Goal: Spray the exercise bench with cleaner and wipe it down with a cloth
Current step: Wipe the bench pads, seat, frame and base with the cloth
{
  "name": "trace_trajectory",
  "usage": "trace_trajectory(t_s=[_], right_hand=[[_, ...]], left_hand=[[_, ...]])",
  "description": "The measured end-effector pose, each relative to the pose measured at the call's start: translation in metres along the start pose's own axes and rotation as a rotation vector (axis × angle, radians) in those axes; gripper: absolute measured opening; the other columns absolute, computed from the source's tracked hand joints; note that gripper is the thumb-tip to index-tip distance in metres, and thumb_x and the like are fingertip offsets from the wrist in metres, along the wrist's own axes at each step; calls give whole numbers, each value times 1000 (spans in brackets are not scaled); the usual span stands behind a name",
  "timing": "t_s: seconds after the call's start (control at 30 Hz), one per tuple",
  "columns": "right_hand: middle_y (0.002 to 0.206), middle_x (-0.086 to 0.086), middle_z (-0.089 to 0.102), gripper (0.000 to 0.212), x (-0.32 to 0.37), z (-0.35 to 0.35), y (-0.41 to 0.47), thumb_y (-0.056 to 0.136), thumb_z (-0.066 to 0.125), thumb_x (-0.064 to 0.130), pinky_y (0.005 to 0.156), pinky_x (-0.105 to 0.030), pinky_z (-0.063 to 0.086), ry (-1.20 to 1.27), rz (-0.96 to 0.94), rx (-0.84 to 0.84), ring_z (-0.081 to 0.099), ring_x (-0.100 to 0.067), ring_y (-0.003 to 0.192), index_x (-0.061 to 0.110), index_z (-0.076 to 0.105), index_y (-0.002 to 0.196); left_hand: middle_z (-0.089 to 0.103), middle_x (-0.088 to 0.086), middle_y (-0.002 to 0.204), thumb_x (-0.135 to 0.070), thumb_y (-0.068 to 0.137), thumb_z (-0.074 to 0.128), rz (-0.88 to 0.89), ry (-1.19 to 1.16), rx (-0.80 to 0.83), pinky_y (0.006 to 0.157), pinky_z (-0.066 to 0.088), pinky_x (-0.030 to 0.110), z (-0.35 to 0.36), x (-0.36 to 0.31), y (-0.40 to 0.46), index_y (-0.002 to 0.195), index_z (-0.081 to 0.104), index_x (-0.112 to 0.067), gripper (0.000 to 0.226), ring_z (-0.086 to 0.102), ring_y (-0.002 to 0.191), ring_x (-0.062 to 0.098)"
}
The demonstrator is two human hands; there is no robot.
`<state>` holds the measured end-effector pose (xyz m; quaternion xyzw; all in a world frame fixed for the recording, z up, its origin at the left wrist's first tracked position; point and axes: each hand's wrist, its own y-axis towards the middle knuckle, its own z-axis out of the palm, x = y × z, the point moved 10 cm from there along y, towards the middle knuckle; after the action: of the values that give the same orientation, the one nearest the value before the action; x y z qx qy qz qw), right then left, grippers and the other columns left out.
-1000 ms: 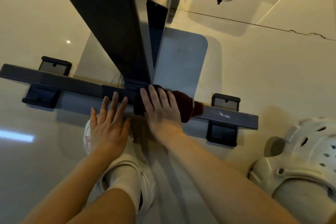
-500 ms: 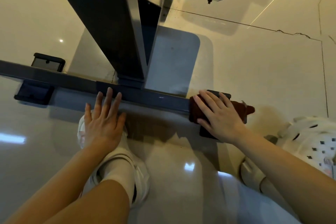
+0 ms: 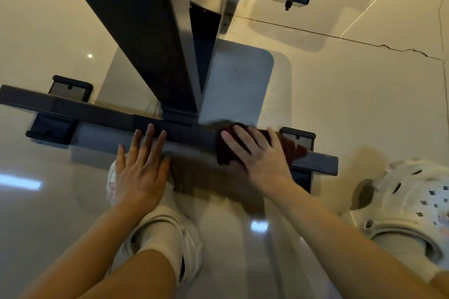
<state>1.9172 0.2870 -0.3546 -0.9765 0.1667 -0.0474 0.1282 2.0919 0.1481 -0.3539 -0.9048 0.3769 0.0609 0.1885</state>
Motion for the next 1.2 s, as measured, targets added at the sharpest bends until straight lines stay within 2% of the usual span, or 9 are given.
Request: trace_trajectory(t_s=[0.2, 0.37, 0.47, 0.53, 0.7, 0.77, 0.9, 0.97, 1.2], right_hand=[[152, -9, 41, 56, -86, 12, -78, 97, 29, 42, 108, -69, 25, -58, 212, 75, 41, -38, 136, 30, 26, 151], [154, -8, 38, 60, -13, 1, -26, 92, 37, 38, 106, -69, 26, 13, 189, 20, 41, -38, 136, 29, 25, 150], [164, -4, 3, 71, 62, -14, 30, 100, 43, 29, 115, -61, 5, 112, 17, 32, 11, -34, 149, 34, -2, 155], [164, -1, -9, 79, 80, -16, 47, 100, 45, 26, 117, -57, 3, 119, -55, 115, 2, -32, 149, 36, -13, 153], [150, -10, 40, 84, 5, -7, 3, 84, 70, 31, 97, -52, 44, 4, -113, -13, 51, -35, 123, 32, 21, 152], [148, -9, 43, 83, -38, 3, -28, 83, 72, 30, 97, -51, 43, -26, -69, -16, 52, -33, 121, 33, 25, 152], [140, -6, 51, 62, -95, -2, -65, 96, 52, 40, 95, -48, 44, 25, -44, -9, 54, -30, 117, 32, 27, 151], [138, -6, 53, 66, -105, -3, -70, 93, 58, 39, 95, -49, 44, 38, -24, -16, 55, -31, 115, 30, 28, 151], [147, -9, 43, 85, -47, -5, -37, 85, 70, 32, 103, -54, 37, 94, 47, -8, 46, -34, 129, 30, 18, 153]], left_hand=[[-25, -15, 156, -59, 88, 0, -18, -31, 6, 115, -22, 34, 2, 5, 1, 149, -11, -40, 64, -29, 141, 3], [-27, -15, 156, -59, 89, 1, 6, -10, -12, 112, -27, 30, 3, 6, 1, 150, -10, -38, 65, -31, 140, 2], [-19, -13, 159, -57, 91, 6, -2, -19, -32, 116, -20, 34, 1, 5, -1, 151, -3, -36, 64, -27, 142, 3], [-15, -10, 160, -58, 92, 9, -27, 38, -38, 116, -19, 37, -2, 2, -1, 151, -2, -35, 64, -22, 145, 8], [5, 3, 161, -60, 93, 17, -15, 172, -74, 117, -14, 40, -12, -10, 2, 151, 7, -27, 67, 0, 148, 18], [5, 5, 162, -60, 92, 18, -15, 125, -59, 118, -8, 44, -10, -14, 3, 151, 6, -30, 67, 2, 148, 20], [-3, 0, 162, -62, 89, 9, -52, 53, -57, 118, -9, 44, -8, -12, 5, 150, 2, -34, 67, -7, 146, 14], [-3, -1, 162, -63, 89, 9, -50, 12, -71, 117, -11, 42, -7, -13, 5, 152, 8, -32, 70, -7, 147, 14], [-13, -5, 160, -63, 89, 12, -33, 11, -56, 114, -23, 30, 0, -14, 7, 152, 0, -34, 71, -17, 145, 11]])
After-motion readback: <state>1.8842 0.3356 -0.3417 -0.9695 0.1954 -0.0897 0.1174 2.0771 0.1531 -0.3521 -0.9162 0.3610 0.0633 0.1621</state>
